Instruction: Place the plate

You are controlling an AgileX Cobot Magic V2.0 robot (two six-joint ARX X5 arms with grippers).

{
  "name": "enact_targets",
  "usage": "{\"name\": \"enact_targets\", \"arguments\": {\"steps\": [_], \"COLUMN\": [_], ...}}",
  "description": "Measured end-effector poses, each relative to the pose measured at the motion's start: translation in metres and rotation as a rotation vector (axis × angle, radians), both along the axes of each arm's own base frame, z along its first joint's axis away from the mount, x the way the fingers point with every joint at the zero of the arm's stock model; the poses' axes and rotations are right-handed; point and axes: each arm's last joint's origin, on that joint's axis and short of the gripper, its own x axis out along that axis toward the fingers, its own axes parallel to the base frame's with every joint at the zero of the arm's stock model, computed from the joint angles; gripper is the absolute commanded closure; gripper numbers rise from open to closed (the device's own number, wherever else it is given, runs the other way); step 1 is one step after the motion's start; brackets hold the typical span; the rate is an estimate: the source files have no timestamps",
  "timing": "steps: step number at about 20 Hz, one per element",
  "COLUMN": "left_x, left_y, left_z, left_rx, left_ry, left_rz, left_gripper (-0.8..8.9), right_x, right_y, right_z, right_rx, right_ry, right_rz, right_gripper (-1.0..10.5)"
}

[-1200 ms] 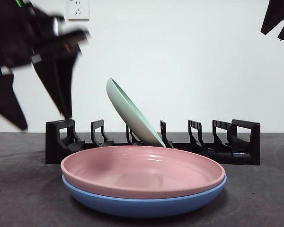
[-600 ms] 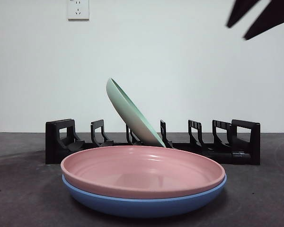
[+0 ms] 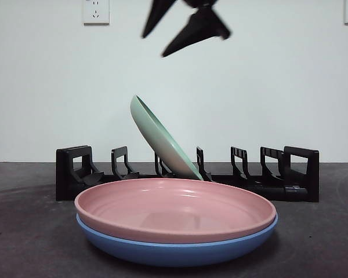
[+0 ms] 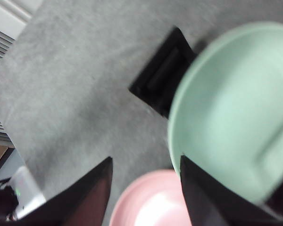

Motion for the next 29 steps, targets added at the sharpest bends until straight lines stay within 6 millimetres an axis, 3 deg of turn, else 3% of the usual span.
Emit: {"name": "enact_targets", "arguments": {"steps": [3,6,22,27,29], "left_x": [0.0,0.0,0.0,0.0,0.0], "left_y": [0.0,0.0,0.0,0.0,0.0], "left_z": [0.0,0.0,0.0,0.0,0.0], "left_rx": [0.0,-0.001,0.001,0.001,0.001], "left_ry": [0.0,0.001,0.0,0.0,0.0], "left_rz": [0.0,0.0,0.002,0.002,0.002], "left_gripper": [4.73,4.73,4.73,4.73,4.73], "right_x": [0.018,0.026,0.039,0.035,0.034], "right_y": [0.024,0.035,0.053,0.059,0.06], "right_z": [-0.012,-0.029,-0.066,-0.069,-0.07], "right_rx": [-0.045,-0.116,-0.164,-0.172,-0.185], "right_ry": [-0.015,-0.021,0.024,0.029,0.037], "right_rz": [-0.019,-0.05,-0.039,-0.023,-0.026], "right_gripper": [7.2,7.2,7.2,9.4,9.4]}}
